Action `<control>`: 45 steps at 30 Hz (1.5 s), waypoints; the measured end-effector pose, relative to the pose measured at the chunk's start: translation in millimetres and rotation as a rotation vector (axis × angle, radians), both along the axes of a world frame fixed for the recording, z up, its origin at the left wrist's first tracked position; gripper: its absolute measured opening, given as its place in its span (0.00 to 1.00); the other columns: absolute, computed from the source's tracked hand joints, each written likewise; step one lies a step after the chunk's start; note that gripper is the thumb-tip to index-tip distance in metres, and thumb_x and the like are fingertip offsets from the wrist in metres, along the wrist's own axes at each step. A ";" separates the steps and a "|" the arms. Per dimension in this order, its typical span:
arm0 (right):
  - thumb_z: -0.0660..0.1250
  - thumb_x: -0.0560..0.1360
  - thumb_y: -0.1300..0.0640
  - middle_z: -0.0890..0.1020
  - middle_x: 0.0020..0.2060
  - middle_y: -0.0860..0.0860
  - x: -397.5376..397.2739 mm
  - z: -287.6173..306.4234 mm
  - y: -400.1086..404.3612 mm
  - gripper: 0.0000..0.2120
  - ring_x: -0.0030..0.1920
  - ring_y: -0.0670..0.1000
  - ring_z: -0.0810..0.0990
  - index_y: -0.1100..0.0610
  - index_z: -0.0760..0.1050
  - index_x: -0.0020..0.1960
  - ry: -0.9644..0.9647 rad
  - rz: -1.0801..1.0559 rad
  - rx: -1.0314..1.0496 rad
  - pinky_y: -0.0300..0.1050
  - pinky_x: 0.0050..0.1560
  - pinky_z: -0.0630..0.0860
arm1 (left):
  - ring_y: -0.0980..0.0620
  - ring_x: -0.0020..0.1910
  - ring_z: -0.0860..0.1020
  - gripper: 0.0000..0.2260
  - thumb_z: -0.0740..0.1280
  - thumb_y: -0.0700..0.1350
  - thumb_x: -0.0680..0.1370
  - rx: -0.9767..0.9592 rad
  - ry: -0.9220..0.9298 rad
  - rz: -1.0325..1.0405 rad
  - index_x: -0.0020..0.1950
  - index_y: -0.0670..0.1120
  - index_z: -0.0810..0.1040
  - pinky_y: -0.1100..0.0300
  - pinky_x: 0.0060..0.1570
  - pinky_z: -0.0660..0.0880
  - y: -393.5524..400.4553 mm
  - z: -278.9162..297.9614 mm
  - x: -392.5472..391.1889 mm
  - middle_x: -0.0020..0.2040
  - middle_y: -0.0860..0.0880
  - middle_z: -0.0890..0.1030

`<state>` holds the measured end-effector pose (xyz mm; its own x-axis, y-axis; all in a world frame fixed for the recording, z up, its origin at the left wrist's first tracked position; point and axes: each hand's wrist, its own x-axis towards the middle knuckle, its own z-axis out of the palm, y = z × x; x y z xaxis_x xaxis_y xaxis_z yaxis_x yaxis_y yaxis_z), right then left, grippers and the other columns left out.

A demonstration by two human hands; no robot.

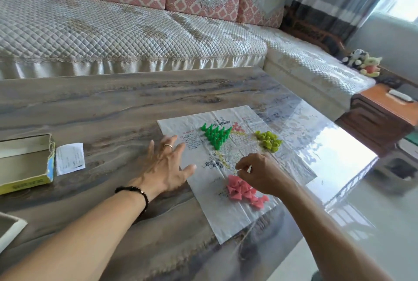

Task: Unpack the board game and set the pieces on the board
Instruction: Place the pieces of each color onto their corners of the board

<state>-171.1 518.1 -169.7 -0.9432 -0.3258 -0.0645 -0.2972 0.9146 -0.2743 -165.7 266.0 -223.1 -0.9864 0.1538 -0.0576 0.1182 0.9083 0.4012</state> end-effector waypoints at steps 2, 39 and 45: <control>0.69 0.74 0.60 0.83 0.47 0.49 2.1 -2.0 -0.4 0.10 0.40 0.42 0.78 0.57 0.81 0.54 -0.008 -0.007 0.011 0.32 0.39 0.76 | 0.48 0.79 0.43 0.38 0.51 0.66 0.72 0.019 0.005 -0.034 0.79 0.49 0.56 0.43 0.75 0.35 15.7 4.0 12.9 0.80 0.46 0.50; 0.73 0.71 0.59 0.82 0.37 0.45 -23.2 -22.6 7.5 0.04 0.36 0.38 0.78 0.55 0.83 0.45 -0.011 0.010 -0.271 0.30 0.36 0.74 | 0.49 0.79 0.44 0.38 0.45 0.71 0.73 -0.148 0.138 -0.017 0.78 0.51 0.55 0.44 0.76 0.43 64.3 -16.5 55.9 0.80 0.48 0.51; 0.73 0.71 0.57 0.82 0.36 0.46 -23.4 -26.3 9.2 0.02 0.36 0.41 0.79 0.54 0.82 0.44 -0.015 -0.002 -0.275 0.34 0.37 0.77 | 0.49 0.79 0.45 0.37 0.46 0.70 0.73 -0.143 0.139 -0.013 0.77 0.52 0.56 0.45 0.76 0.43 64.5 -17.1 55.2 0.80 0.49 0.52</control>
